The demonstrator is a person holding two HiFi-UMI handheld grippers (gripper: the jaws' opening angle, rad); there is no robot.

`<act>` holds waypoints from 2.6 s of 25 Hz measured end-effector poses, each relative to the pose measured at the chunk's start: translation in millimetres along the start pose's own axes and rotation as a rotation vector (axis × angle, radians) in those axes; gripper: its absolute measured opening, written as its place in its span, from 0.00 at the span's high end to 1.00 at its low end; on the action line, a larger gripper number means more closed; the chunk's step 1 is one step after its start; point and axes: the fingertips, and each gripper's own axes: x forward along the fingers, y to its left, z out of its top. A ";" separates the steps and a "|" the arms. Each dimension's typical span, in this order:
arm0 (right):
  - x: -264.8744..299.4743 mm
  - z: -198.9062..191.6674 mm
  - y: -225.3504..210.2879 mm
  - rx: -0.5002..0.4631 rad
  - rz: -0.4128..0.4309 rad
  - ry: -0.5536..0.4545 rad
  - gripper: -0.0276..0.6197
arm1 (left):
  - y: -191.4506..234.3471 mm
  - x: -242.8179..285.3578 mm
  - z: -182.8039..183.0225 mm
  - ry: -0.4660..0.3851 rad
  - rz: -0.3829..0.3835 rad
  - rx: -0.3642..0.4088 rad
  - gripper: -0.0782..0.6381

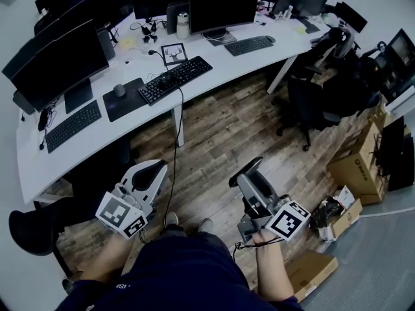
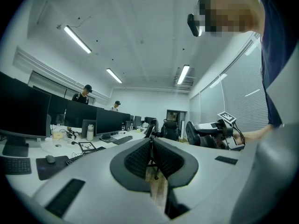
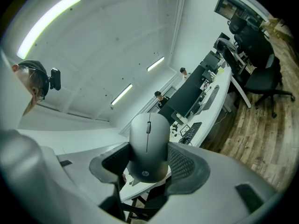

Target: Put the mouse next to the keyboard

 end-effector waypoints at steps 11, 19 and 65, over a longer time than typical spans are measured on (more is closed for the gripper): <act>-38.8 16.4 -28.3 0.015 0.037 0.027 0.56 | -50.1 22.9 -11.8 0.006 0.039 0.007 0.83; -56.3 29.1 -48.2 0.029 0.055 0.024 0.56 | -71.8 41.7 -15.7 0.020 0.050 0.024 0.83; 83.3 94.8 -147.5 0.049 -0.019 0.061 0.56 | 58.7 185.5 -15.8 0.044 0.016 -0.030 0.83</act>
